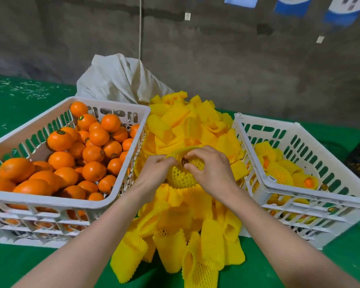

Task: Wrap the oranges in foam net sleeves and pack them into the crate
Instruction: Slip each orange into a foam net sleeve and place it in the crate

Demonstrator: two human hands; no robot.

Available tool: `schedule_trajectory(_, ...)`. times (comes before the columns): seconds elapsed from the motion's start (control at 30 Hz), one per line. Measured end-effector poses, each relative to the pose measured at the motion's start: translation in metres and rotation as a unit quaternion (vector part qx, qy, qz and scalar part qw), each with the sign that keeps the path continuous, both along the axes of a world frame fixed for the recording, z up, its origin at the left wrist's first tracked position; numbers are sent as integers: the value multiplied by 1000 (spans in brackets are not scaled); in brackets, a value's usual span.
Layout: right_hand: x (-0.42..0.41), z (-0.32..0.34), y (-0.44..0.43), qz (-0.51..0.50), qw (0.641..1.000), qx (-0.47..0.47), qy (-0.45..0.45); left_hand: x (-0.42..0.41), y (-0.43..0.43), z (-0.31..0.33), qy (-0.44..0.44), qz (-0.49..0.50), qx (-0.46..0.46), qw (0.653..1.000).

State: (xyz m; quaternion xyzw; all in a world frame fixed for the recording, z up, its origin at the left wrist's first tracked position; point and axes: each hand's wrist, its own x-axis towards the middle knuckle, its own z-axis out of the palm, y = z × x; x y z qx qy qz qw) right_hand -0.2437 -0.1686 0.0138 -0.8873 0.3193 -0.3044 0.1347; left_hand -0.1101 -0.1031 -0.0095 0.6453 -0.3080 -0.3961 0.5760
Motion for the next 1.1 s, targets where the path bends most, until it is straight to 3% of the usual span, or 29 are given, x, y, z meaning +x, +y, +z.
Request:
schedule_trajectory(0.13, -2, -2, 4, 41, 998, -42, 12, 1, -1, 0, -51, -14, -11, 999)
schedule_trajectory(0.37, -1, 2, -1, 90, 979, -120, 139, 2, -4, -7, -164, -20, 11, 986)
schedule_trajectory(0.63, -4, 4, -7, 138, 974, -26, 180, 0, -1, -5, -209, -46, 37, 976)
schedule_trajectory(0.8, -3, 2, -8, 94, 974, -41, 201, -9, -1, 0, -314, -53, 14, 948)
schedule_trajectory(1.0, -10, -4, -2, 144, 962, -201, 116, -5, -11, -4, -141, -17, 75, 987)
schedule_trajectory(1.1, -11, -9, -3, 170, 968, -169, 73, -2, -15, -6, -101, -5, 90, 991)
